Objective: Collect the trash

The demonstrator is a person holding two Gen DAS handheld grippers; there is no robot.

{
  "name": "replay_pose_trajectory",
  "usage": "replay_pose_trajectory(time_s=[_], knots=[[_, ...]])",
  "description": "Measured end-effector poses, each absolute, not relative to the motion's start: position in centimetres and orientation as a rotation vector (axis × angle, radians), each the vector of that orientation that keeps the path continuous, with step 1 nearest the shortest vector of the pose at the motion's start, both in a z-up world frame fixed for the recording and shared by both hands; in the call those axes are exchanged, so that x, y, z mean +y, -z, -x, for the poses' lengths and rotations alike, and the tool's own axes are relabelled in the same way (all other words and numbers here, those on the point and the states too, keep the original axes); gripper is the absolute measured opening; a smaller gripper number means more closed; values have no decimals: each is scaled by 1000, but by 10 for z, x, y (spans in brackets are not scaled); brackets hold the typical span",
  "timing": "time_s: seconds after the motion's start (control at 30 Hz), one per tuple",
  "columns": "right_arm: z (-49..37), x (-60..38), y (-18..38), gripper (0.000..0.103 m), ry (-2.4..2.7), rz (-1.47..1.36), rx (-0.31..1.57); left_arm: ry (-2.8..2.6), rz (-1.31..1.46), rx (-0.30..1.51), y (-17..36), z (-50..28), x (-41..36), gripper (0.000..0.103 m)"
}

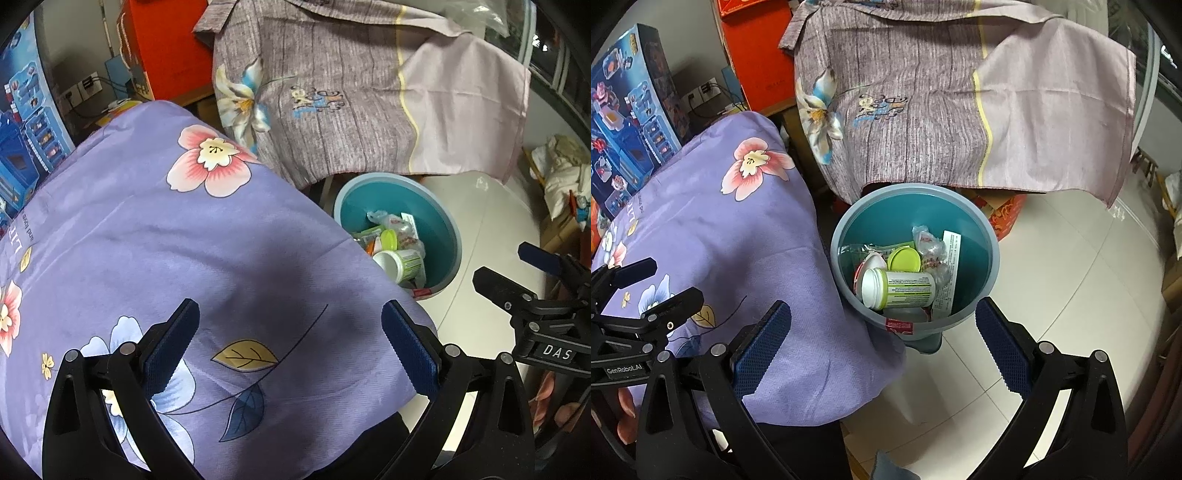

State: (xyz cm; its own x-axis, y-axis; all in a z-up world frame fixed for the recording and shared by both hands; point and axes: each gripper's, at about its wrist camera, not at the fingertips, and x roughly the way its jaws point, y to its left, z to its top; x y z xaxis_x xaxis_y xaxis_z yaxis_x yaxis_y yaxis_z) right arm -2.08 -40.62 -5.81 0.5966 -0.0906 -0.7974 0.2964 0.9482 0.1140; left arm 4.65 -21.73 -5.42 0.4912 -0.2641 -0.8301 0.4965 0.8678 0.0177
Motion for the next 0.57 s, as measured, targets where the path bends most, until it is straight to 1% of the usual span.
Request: replay_pose_trajectory(time_s=[0.57], knots=[[19, -407, 57, 96, 238, -234, 911, 431, -282, 973, 57, -50, -214, 99]])
